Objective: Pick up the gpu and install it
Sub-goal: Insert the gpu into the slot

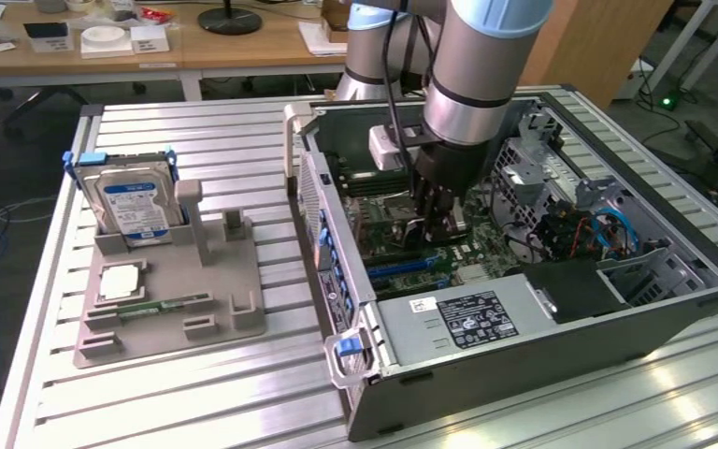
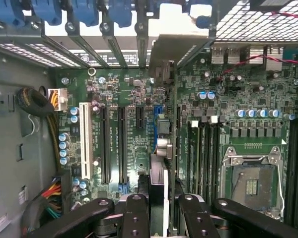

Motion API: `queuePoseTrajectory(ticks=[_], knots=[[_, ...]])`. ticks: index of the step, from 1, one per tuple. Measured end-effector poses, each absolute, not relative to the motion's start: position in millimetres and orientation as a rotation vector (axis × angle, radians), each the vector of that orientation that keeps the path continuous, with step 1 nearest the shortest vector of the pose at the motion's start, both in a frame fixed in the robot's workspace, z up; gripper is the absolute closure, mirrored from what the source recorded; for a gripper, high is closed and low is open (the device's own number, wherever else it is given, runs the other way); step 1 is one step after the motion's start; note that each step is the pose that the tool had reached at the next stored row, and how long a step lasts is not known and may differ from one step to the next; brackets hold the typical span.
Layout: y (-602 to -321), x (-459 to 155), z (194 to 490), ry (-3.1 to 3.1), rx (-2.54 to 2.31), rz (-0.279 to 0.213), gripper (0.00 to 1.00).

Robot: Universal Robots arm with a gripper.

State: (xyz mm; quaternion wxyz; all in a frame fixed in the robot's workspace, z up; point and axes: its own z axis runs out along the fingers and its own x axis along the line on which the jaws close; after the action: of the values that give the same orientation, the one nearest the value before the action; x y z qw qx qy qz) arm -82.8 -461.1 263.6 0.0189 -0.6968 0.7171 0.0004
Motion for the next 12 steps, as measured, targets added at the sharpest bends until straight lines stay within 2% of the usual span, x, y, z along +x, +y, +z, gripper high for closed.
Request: queuePoseTrajectory(ticks=[12], knots=[[-461.9,-87.6,251.4,2.226,-2.163,0.001,0.73]])
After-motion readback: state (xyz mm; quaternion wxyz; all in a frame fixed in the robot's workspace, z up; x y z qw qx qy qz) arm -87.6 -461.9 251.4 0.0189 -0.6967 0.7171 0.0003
